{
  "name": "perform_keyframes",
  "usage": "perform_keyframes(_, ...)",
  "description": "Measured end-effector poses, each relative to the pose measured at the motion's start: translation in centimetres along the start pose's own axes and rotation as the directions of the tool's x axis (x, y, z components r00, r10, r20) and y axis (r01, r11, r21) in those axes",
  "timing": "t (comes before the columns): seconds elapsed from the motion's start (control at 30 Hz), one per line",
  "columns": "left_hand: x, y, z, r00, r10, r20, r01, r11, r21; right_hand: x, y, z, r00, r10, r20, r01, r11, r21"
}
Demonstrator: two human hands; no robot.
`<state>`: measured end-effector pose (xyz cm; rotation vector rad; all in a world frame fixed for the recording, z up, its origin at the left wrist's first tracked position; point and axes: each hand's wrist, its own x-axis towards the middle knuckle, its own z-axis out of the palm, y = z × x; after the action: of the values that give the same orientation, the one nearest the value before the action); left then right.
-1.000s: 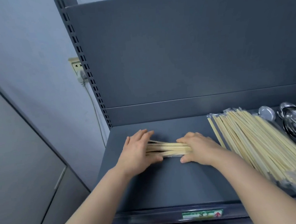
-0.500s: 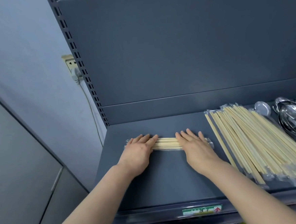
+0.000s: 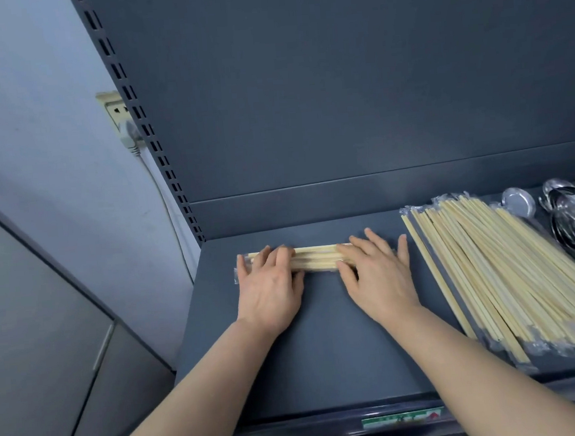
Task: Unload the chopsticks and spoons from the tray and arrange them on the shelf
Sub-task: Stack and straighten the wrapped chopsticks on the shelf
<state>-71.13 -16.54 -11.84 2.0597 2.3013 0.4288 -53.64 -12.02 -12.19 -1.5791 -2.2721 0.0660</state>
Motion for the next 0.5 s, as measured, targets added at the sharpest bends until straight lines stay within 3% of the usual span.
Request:
perform_keyframes(0.2,1.0,0.0,-0.5,0.996,0.045,0.081,-0.054,0.991,0.119,1.4,0.5,0.3,0.990,-0.017,0.141,0.024,0.998,-0.049)
perform_keyframes(0.37,3.9,0.4,-0.4,0.997,0.017,0.073,-0.027,0.990,0.135,4.1,0.4,0.4,0.988,0.043,0.149,-0.026,0.993,-0.114)
perform_keyframes(0.5,5.8,0.6,-0.3,0.998,0.016,0.062,-0.024,0.989,0.146,5.4,0.8,1.4,0.996,0.064,0.066,-0.057,0.994,-0.092)
